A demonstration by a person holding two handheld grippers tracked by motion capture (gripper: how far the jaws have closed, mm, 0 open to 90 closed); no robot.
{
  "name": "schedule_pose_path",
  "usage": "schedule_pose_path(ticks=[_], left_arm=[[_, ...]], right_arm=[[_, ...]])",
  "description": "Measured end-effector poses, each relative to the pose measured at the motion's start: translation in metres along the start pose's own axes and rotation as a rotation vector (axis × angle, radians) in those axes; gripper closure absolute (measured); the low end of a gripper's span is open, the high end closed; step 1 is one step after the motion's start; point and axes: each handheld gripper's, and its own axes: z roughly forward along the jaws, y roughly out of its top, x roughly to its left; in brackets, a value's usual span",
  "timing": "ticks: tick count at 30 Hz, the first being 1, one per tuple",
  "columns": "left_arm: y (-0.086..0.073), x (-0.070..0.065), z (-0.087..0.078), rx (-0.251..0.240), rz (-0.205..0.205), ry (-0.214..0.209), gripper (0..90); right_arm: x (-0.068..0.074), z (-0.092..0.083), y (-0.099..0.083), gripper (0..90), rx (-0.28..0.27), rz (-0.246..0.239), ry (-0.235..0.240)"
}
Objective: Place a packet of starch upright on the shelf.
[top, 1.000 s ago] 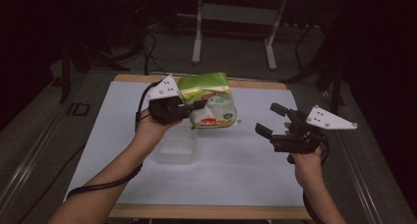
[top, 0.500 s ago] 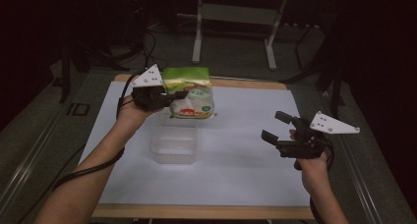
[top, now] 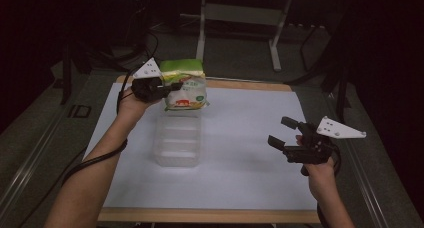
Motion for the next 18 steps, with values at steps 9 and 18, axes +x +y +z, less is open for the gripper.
schedule_pose_path(ticks=[9,18], left_arm=[[-0.015,0.018,0.014,0.042,-0.024,0.000,79.9],[-0.034,0.030,0.024,0.074,-0.008,-0.025,79.9]], right_arm=[[-0.003,0.001,-0.004,14.4,0.019,0.003,0.013],[-0.006,0.002,-0.009,14.4,0.032,0.006,0.004]])
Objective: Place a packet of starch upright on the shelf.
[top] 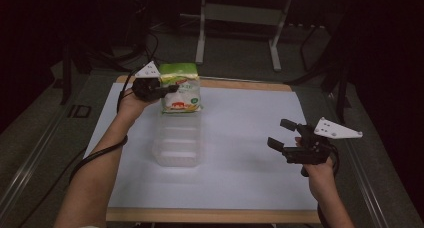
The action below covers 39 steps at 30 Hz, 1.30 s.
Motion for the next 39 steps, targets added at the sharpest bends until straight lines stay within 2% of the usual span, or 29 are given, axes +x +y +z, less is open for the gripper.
schedule_pose_path(ticks=[2,5,10,18,22,24,25,26,27,29,34,36,39], left_arm=[[-0.002,0.000,0.005,0.027,0.016,-0.005,79.9],[-0.006,0.003,0.006,0.021,0.000,-0.011,79.9],[-0.012,0.005,0.008,0.035,0.010,0.003,80.0],[-0.021,0.007,0.016,0.050,0.004,-0.009,80.1],[-0.028,0.004,0.025,0.064,0.026,-0.030,80.1],[-0.033,0.003,0.033,0.095,0.054,-0.043,80.1],[-0.033,0.003,0.033,0.095,0.054,-0.043,80.1],[-0.038,0.000,0.037,0.102,0.111,-0.023,80.1],[-0.040,-0.001,0.039,0.102,0.128,-0.011,80.1],[-0.042,0.000,0.041,0.096,0.101,-0.010,80.1],[-0.049,0.005,0.039,0.083,0.079,-0.023,80.1],[-0.050,0.007,0.039,0.081,0.047,-0.025,80.1],[-0.047,0.006,0.038,0.101,0.041,-0.024,80.0]], right_arm=[[0.000,0.001,-0.001,14.4,0.004,0.001,0.002],[0.000,0.001,-0.002,14.4,0.008,0.000,0.005],[-0.002,0.003,-0.003,14.4,0.021,-0.002,0.011],[-0.001,0.005,-0.005,14.5,0.020,0.002,0.022],[-0.001,0.009,-0.009,14.5,0.037,0.003,0.024],[-0.001,0.010,-0.010,14.6,0.042,0.008,0.027],[-0.001,0.010,-0.010,14.6,0.042,0.008,0.027],[-0.001,0.011,-0.011,14.6,0.046,0.008,0.029],[0.000,0.012,-0.012,14.6,0.051,0.005,0.028],[0.000,0.013,-0.013,14.6,0.053,0.007,0.033],[0.001,0.015,-0.014,14.6,0.054,0.007,0.040],[0.001,0.015,-0.014,14.7,0.054,0.005,0.043],[0.000,0.015,-0.014,14.7,0.054,0.012,0.045]])
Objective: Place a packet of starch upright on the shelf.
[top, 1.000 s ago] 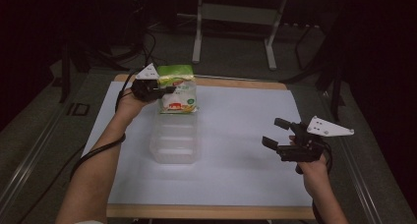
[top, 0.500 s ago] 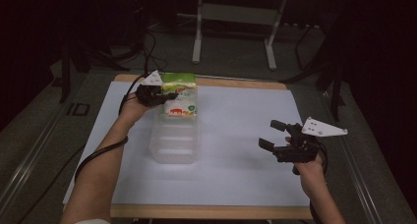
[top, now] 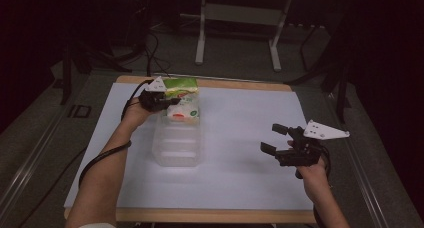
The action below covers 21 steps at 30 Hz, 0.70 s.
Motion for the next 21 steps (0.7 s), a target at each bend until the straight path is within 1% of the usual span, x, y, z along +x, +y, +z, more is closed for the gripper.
schedule_pose_path(ticks=[2,3,4,5,6,7,8,9,10,12,14,16,17,18,21], left_arm=[[0.003,0.000,0.000,0.016,-0.008,0.008,79.0],[0.003,-0.001,0.000,0.020,-0.012,0.017,76.9],[0.005,-0.002,-0.001,0.014,-0.011,0.049,74.0],[0.005,-0.002,-0.002,0.001,-0.034,0.049,65.0],[0.007,-0.002,-0.003,-0.009,-0.052,0.047,62.0],[0.008,-0.002,-0.005,-0.028,-0.059,0.059,59.1],[0.010,-0.003,-0.006,-0.044,-0.071,0.084,52.9],[0.011,-0.004,-0.006,-0.051,-0.101,0.108,42.7],[0.013,-0.004,-0.007,-0.059,-0.125,0.096,32.6],[0.015,-0.005,-0.009,-0.069,-0.157,0.075,26.0],[0.016,-0.006,-0.011,-0.078,-0.177,0.066,17.9],[0.017,-0.007,-0.013,-0.084,-0.214,0.066,17.1],[0.018,-0.007,-0.014,-0.080,-0.225,0.072,16.9],[0.017,-0.007,-0.015,-0.085,-0.229,0.073,13.6],[0.016,-0.008,-0.018,-0.082,-0.261,0.050,10.0]], right_arm=[[0.000,0.000,0.000,14.6,0.005,-0.001,-0.002],[0.000,0.001,-0.001,14.6,0.006,-0.001,-0.001],[-0.001,0.001,-0.001,14.7,0.007,0.000,0.000],[-0.001,0.000,-0.001,14.7,0.005,0.002,0.000],[-0.001,0.000,-0.001,14.7,0.005,0.004,0.001],[-0.001,0.000,-0.001,14.7,0.005,0.005,0.001],[-0.001,-0.001,-0.001,14.7,0.006,0.004,0.000],[-0.001,-0.001,-0.001,14.6,0.006,0.004,-0.001],[-0.001,-0.001,-0.001,14.7,0.006,0.006,-0.001],[-0.001,-0.002,-0.001,14.7,0.005,0.006,-0.002],[-0.001,-0.003,-0.001,14.7,0.005,0.005,-0.003],[-0.001,-0.004,-0.001,14.7,0.003,0.006,-0.003],[-0.001,-0.004,-0.001,14.7,0.003,0.006,-0.002],[0.000,-0.004,-0.001,14.7,0.003,0.007,-0.002],[0.000,-0.003,-0.002,14.7,0.009,0.006,0.000]])
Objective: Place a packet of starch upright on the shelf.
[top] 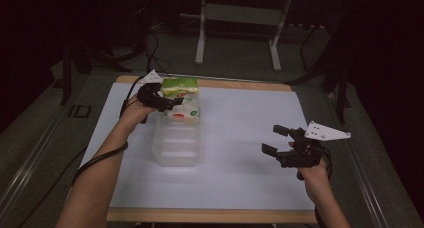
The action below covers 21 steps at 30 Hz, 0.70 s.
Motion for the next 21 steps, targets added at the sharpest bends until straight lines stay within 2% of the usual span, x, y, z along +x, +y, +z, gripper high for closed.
schedule_pose_path(ticks=[1,2,3,6,10,12,14,16,21], left_arm=[[0.000,0.000,0.000,0.000,0.000,0.000,5.8],[0.000,0.000,0.000,0.000,0.000,0.000,5.8],[-0.002,-0.001,-0.003,0.022,-0.017,0.004,1.5],[-0.003,-0.003,-0.008,0.046,-0.028,0.031,0.9],[-0.004,-0.004,-0.014,0.041,-0.070,0.020,0.9],[-0.004,-0.004,-0.017,0.049,-0.064,0.010,0.9],[-0.005,-0.006,-0.021,0.065,-0.044,0.025,0.9],[-0.006,-0.007,-0.026,0.067,-0.065,0.007,0.9],[-0.009,-0.012,-0.040,0.041,-0.069,0.010,0.9]], right_arm=[[0.000,0.000,0.000,14.7,0.000,0.000,0.000],[0.000,0.000,0.000,14.7,0.002,0.000,0.001],[0.000,0.001,-0.001,14.7,0.003,-0.002,0.000],[0.000,0.001,-0.003,14.7,0.007,0.000,-0.006],[-0.001,0.001,-0.005,14.7,0.016,0.002,-0.009],[-0.001,0.000,-0.006,14.7,0.014,0.004,-0.008],[-0.001,-0.001,-0.006,14.7,0.014,0.003,-0.012],[-0.001,-0.002,-0.007,14.6,0.017,0.005,-0.014],[-0.003,-0.004,-0.011,14.7,0.019,0.011,-0.019]])
